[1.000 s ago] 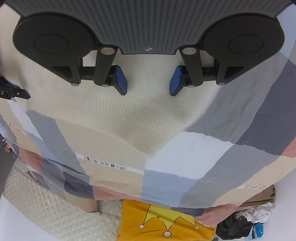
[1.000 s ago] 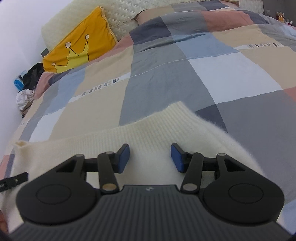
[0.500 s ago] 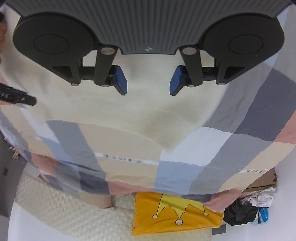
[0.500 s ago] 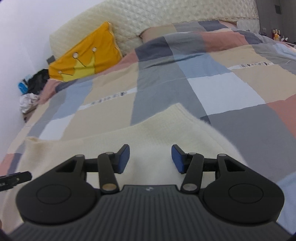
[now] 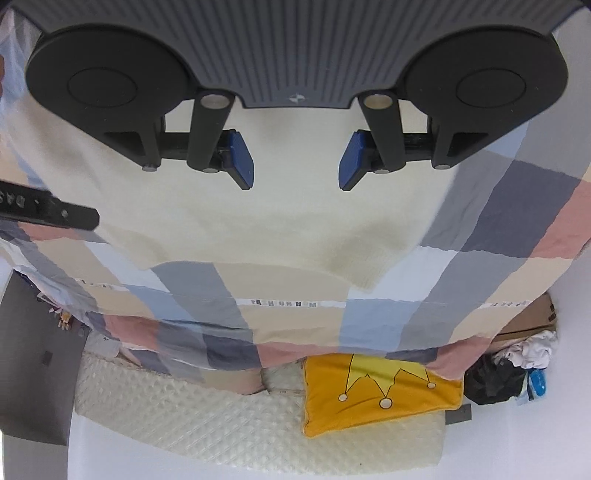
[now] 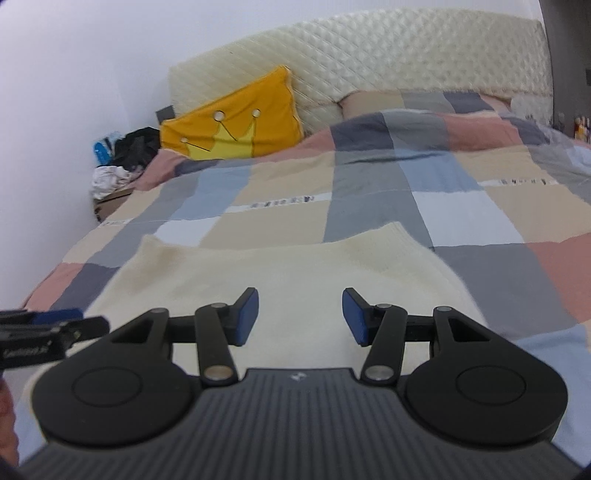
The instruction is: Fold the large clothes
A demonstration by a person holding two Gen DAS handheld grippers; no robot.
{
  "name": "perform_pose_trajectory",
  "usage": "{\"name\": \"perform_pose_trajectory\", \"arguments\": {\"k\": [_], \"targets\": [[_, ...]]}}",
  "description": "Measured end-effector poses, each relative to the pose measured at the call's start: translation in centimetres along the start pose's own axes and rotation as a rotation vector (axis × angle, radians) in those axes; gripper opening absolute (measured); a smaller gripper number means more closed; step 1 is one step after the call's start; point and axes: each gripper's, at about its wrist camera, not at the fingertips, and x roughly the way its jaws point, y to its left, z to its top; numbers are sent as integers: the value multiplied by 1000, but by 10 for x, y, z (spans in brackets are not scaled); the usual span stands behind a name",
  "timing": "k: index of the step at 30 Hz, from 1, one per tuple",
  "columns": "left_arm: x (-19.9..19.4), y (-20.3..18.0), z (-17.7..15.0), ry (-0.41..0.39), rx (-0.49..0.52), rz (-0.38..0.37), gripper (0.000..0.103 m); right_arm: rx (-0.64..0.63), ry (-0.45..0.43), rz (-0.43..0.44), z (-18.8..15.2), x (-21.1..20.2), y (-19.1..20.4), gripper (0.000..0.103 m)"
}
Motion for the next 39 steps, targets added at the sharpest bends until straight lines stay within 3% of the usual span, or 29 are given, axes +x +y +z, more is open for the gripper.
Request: {"name": "perform_pose_trajectory", "arguments": {"k": [3, 7, 15, 25, 29, 32, 39], "targets": [[-19, -4, -10, -6, 3, -5, 57, -5, -3, 20, -10, -23, 4, 53], [-46, -9, -24, -1, -26, -64, 57, -3, 7, 28, -22, -44, 10, 53], [-91, -22, -47, -23, -28, -75, 57, 13, 1, 51, -36, -70, 20, 53], [-118, -32, -82, 19, -100, -121, 58, 82, -5, 75, -64, -106, 26, 54], [-118, -40, -87, 25, -73, -105, 58, 102, 26, 68, -68, -102, 27, 54], [-110, -39, -86, 33, -82, -77, 69, 178, 62, 71, -71, -94, 19, 54], [-89, -26, -84, 103, -124, -34, 75, 481, 155, 111, -87, -78, -15, 59]]}}
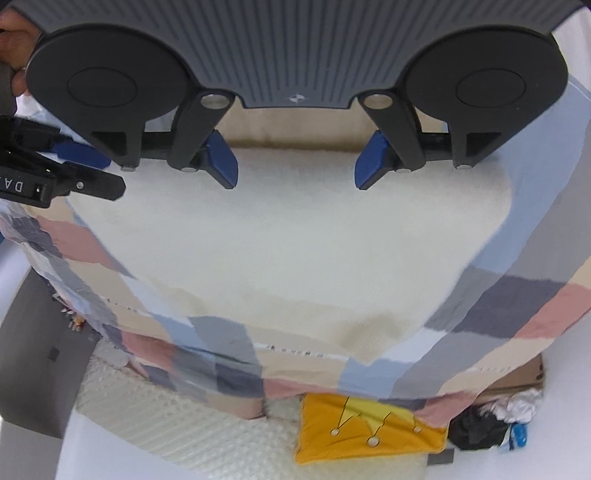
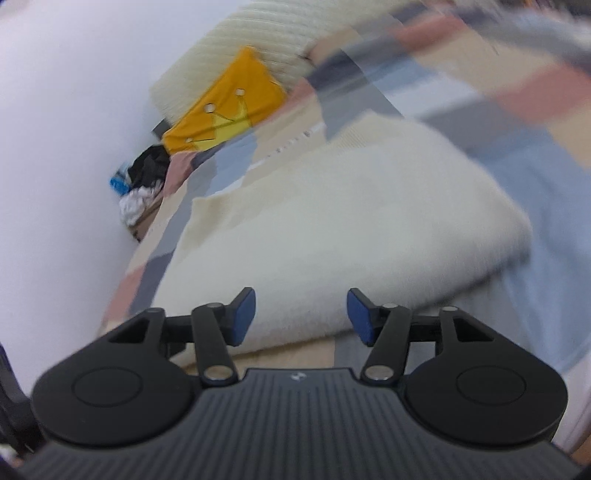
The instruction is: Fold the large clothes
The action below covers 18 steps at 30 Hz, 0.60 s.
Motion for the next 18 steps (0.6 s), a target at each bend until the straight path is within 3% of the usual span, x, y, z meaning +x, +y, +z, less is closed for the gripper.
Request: {"name": "perform_pose_trajectory", "arguments": {"k": [3, 7, 10, 11, 18], "targets": [[8, 4, 2, 23, -16, 29, 82, 75, 34, 3, -2, 7, -11, 59], [19, 12, 4, 55, -48, 52, 84, 139, 71, -1, -5, 15, -17, 62], [28, 22, 5, 92, -98, 41, 84, 201, 87, 12, -7, 20, -26, 75], [32, 25, 6, 106, -119, 32, 84, 231, 95, 17, -7, 23, -30, 84], [59, 79, 4, 231, -429, -72, 84, 426, 147, 92, -15, 38, -52, 86]]}}
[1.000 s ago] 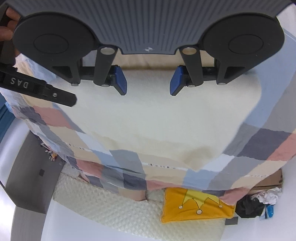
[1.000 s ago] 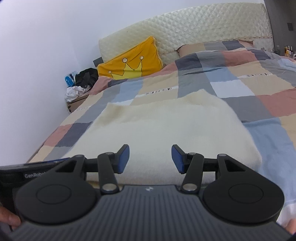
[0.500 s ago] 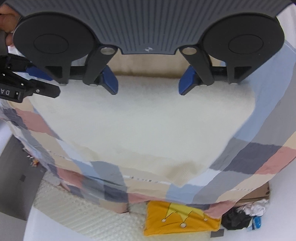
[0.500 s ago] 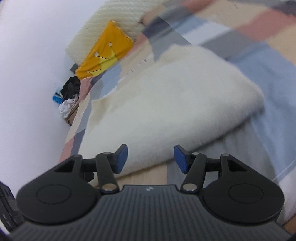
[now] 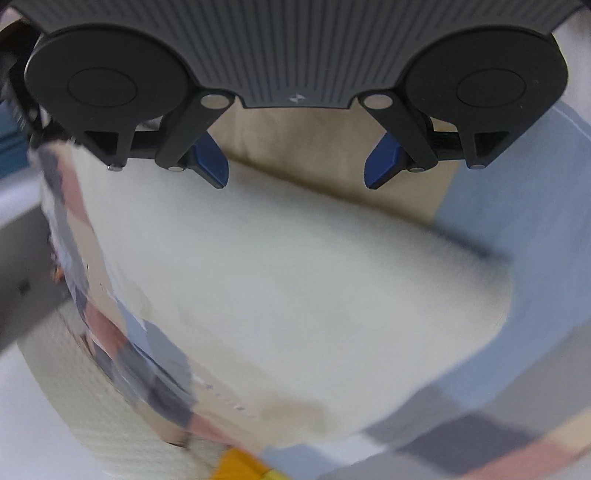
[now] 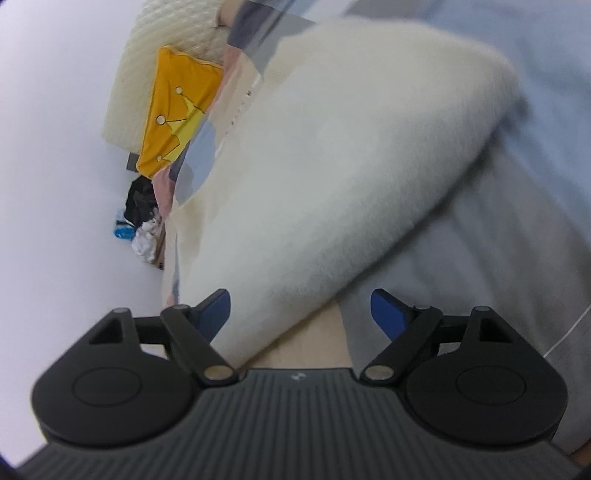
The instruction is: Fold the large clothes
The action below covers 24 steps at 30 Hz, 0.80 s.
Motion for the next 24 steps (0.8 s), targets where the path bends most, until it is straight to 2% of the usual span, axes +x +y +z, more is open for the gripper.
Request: {"name": "perform_pose_trajectory", "arguments": {"k": [3, 10, 14, 19, 24], "targets": [[7, 20, 6, 27, -124, -38, 84, 62, 1, -7, 0, 1, -10, 85], [24, 52, 17, 61, -335, -148, 84, 144, -48, 12, 4, -3, -18, 85], [31, 59, 22, 58, -402, -186, 84, 187, -89, 15, 8, -5, -25, 85], [24, 67, 26, -19, -484, -219, 84, 206, -141, 8, 14, -5, -27, 85], [9, 86, 31, -121, -561, -207, 83, 186, -240, -25, 19, -17, -25, 86]]}}
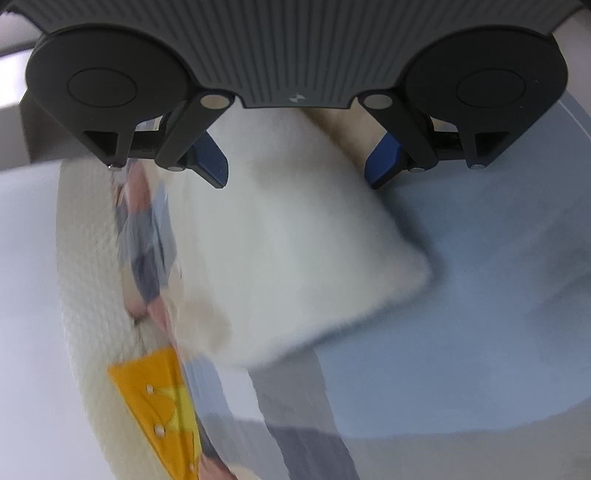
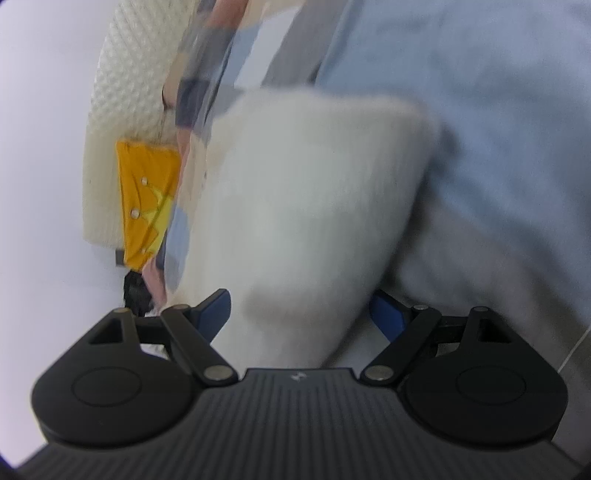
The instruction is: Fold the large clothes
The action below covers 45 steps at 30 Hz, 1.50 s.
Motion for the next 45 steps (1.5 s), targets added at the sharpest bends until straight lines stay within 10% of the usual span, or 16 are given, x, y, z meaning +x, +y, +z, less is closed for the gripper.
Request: {"name": "perform_pose_trajectory", "arguments": {"k": [8, 21, 45], "targets": [[20, -2, -6, 58, 44, 6, 79, -44, -20, -37, 2, 5, -1, 79], [9, -25, -11, -76, 196, 20, 31, -135, -74, -38, 10, -4, 14, 43], [-186, -61, -96, -139, 358, -13, 26, -279, -127, 109, -13, -145, 53, 35]]}}
